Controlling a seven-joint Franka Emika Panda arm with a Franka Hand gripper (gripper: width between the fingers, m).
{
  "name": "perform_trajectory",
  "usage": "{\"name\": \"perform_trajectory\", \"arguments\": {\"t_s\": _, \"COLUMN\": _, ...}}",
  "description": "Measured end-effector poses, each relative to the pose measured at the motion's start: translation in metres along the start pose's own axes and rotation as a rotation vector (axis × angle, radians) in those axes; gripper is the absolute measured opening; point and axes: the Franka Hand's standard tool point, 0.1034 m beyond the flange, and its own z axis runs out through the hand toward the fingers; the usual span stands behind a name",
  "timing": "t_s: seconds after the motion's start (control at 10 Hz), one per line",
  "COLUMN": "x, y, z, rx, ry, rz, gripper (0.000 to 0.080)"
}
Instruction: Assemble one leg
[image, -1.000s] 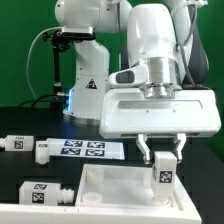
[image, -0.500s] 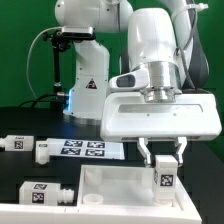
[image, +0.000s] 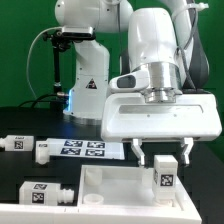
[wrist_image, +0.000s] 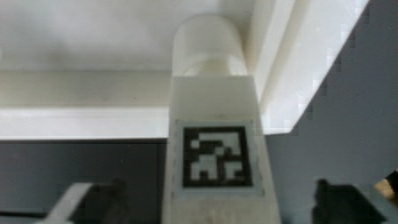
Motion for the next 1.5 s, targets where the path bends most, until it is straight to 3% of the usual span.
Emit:
{"name": "perform_trajectory", "arguments": {"t_s": 0.1, "x": 0.004, "y": 0.001, "z": 0.001, "rx": 0.002, "ry": -0.022, "rz": 0.005, "gripper": 0.0633}}
{"name": "perform_trajectory", "arguments": {"t_s": 0.2, "x": 0.007, "y": 0.001, "z": 0.004, "rx": 0.007, "ry": -0.06, "rz": 0.01, "gripper": 0.0633}}
{"name": "perform_trajectory", "arguments": {"t_s": 0.4, "x": 0.017, "y": -0.002, "z": 0.006, "rx": 0.037, "ry": -0.253, "rz": 0.026, "gripper": 0.0644}}
{"name": "perform_trajectory", "arguments": {"t_s": 0.7, "x": 0.019, "y": 0.006, "z": 0.009, "rx": 0.066, "ry": -0.519, "rz": 0.05, "gripper": 0.0649}}
{"name": "perform_trajectory", "arguments": {"t_s": 0.9, "x": 0.02, "y": 0.007, "z": 0.009, "rx": 0.069, "ry": -0.553, "rz": 0.061, "gripper": 0.0649}}
{"name": "perform_trajectory", "arguments": {"t_s": 1.1, "x": 0.02, "y": 0.007, "z": 0.009, "rx": 0.064, "ry": -0.553, "rz": 0.078, "gripper": 0.0398}}
{"name": "perform_trajectory", "arguments": {"t_s": 1.2, "x": 0.02, "y": 0.006, "z": 0.009, "rx": 0.048, "ry": -0.555, "rz": 0.14, "gripper": 0.0398}}
{"name": "perform_trajectory", "arguments": {"t_s": 1.3, "x": 0.02, "y": 0.006, "z": 0.01, "rx": 0.023, "ry": -0.558, "rz": 0.228, "gripper": 0.0284}}
{"name": "perform_trajectory", "arguments": {"t_s": 1.5, "x": 0.019, "y": 0.007, "z": 0.01, "rx": -0.028, "ry": -0.543, "rz": 0.431, "gripper": 0.0284}}
